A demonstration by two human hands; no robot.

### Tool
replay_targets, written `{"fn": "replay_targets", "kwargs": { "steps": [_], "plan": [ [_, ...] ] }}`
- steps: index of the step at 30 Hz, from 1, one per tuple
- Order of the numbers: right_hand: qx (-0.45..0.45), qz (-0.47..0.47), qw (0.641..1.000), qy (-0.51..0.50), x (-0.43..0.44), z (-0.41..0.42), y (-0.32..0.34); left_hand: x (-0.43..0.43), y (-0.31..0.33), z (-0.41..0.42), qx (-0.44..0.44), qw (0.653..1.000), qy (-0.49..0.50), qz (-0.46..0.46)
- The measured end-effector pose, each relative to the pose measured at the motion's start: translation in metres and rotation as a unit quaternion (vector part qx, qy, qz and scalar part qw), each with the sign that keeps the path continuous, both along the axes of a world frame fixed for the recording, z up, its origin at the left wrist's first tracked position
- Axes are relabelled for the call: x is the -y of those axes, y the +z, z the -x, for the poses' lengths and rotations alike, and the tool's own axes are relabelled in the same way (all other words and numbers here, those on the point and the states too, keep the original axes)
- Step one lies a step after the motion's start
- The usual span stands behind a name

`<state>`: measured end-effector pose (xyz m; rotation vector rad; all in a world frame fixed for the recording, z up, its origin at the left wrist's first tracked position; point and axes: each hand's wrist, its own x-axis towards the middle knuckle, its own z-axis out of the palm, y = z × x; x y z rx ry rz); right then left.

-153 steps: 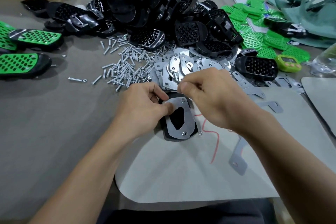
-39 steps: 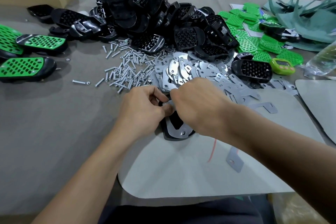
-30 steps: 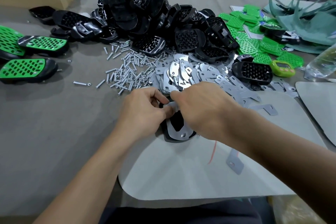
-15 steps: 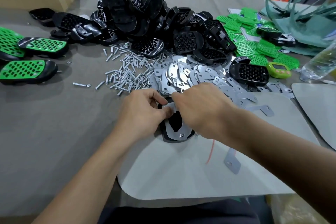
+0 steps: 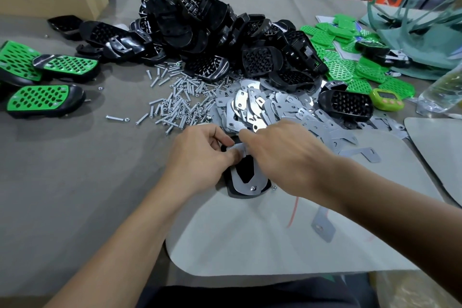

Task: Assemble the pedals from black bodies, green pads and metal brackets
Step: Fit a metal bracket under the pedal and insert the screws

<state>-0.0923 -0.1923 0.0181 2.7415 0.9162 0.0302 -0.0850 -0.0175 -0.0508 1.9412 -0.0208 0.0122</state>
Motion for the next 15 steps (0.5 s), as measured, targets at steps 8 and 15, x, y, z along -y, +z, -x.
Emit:
{"fn": "replay_targets", "kwargs": {
  "steps": [8,15],
  "plan": [
    [0.005,0.048,0.999,-0.016,-0.008,-0.005,0.002,0.000,-0.001,0.001,-0.002,1.000,0.006,0.000],
    [0.016,0.011,1.000,0.021,0.005,0.001,-0.003,0.000,0.001,0.003,0.000,1.000,0.004,-0.010]
  ]
}}
